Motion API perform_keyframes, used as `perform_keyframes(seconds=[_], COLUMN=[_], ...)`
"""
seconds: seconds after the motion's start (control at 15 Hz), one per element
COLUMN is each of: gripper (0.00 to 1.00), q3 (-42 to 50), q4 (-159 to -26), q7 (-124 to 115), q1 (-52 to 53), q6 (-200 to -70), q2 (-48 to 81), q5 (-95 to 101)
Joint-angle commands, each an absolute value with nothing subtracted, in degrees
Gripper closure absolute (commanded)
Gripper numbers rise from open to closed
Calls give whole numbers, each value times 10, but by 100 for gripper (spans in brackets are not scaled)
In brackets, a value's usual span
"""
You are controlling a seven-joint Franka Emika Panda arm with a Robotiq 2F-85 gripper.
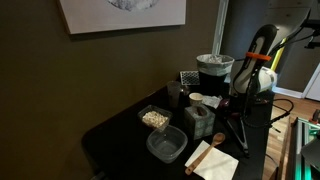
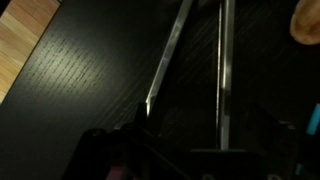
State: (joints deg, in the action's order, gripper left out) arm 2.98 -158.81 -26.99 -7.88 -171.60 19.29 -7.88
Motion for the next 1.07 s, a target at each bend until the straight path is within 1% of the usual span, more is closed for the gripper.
perform_keyframes(seconds=[0.0, 0.6, 0.93, 1.0], gripper=[0, 0, 0, 2], q3=[40, 52, 67, 69], q4=[-1587, -1584, -1584, -1584], q7=[-232, -218, -221, -221], q1=[-75, -62, -44, -40], q6=[-1728, -1778, -1795, -1797], q2=[229, 271, 273, 273], q5=[-118, -137, -138, -138])
